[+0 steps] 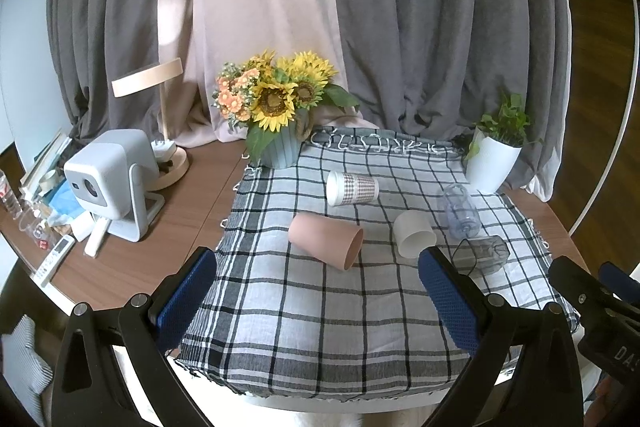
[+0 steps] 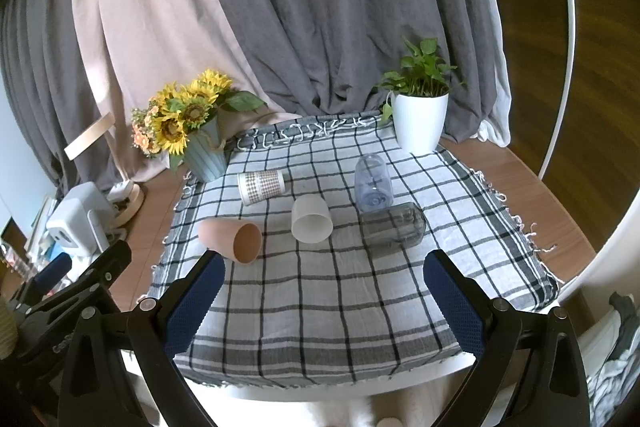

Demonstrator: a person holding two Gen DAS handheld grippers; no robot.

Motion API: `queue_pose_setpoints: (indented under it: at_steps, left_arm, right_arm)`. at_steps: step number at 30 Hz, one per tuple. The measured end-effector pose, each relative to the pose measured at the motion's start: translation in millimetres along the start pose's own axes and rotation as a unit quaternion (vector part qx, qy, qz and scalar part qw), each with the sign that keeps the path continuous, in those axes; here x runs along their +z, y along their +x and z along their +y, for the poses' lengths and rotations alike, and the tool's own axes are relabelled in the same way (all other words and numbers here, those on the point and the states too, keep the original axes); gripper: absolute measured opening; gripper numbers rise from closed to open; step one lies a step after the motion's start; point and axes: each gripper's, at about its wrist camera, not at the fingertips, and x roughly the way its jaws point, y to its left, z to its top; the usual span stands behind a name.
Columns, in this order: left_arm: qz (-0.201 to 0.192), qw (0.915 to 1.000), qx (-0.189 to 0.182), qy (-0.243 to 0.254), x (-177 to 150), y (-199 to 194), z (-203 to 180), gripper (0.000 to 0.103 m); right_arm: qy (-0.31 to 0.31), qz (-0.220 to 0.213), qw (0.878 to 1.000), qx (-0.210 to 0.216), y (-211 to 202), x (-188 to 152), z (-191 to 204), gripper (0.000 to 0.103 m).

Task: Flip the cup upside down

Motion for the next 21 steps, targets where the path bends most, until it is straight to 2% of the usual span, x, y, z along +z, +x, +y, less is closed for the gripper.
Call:
queue_pose_setpoints:
  at_steps: [17, 21]
  left_arm:
    - [0.002, 1.0, -0.004, -0.001, 2.0, 2.7, -0.5, 0.103]
    - [0.001, 1.0, -0.004, -0.003, 0.2, 2.4, 4.2, 0.103]
  right_arm:
    - [0.002, 0.004, 1.0, 0.0, -2.5, 3.0, 0.9, 0.1]
    - [0.009, 0.009, 1.0, -0.003, 6.0, -5.3, 1.5, 0.1]
